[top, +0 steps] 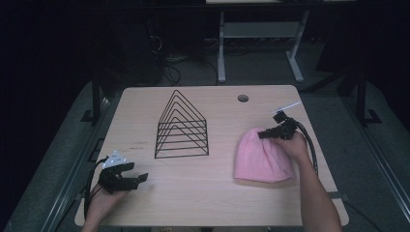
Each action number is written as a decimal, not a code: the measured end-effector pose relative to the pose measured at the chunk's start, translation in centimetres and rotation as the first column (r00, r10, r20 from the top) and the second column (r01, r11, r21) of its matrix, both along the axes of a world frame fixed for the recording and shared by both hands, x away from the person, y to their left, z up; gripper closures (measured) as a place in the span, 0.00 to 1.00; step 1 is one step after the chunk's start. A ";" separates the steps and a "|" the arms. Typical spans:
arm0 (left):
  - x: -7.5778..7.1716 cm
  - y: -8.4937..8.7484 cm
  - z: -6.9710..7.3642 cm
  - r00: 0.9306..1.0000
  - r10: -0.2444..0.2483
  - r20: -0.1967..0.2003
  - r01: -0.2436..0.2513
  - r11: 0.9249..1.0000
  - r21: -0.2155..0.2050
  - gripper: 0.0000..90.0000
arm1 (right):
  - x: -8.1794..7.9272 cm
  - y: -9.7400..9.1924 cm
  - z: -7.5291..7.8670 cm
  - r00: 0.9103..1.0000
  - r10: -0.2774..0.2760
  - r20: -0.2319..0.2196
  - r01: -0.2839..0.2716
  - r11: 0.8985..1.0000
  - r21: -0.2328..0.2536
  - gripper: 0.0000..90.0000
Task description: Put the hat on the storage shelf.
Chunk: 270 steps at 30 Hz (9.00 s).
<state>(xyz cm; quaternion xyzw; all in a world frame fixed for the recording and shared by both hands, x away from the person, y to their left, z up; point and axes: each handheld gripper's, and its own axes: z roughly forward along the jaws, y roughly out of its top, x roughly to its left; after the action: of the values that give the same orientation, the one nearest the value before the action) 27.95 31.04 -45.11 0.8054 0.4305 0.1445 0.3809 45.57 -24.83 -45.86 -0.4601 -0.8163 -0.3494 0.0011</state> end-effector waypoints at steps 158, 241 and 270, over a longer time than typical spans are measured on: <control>4.4 -11.7 12.2 0.856 -0.501 0.124 0.516 0.836 -0.187 0.32 | -10.8 11.7 24.7 0.788 0.240 0.567 -0.424 0.880 0.216 0.86; 11.3 -5.4 13.4 0.932 -0.360 0.048 0.361 0.932 -0.025 0.90 | -3.8 18.9 24.7 0.752 0.328 0.572 -0.459 0.883 0.096 0.86; 11.1 -3.8 10.7 0.949 -0.315 -0.020 0.315 0.949 0.023 0.92 | -2.9 21.4 21.8 0.757 0.409 0.510 -0.505 0.861 0.060 0.85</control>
<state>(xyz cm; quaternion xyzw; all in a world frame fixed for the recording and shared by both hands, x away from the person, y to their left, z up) 39.01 27.27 -34.46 0.8698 0.2976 0.0811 0.3851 42.69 -3.45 -24.10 -0.1421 -0.8399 -0.5190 -0.0708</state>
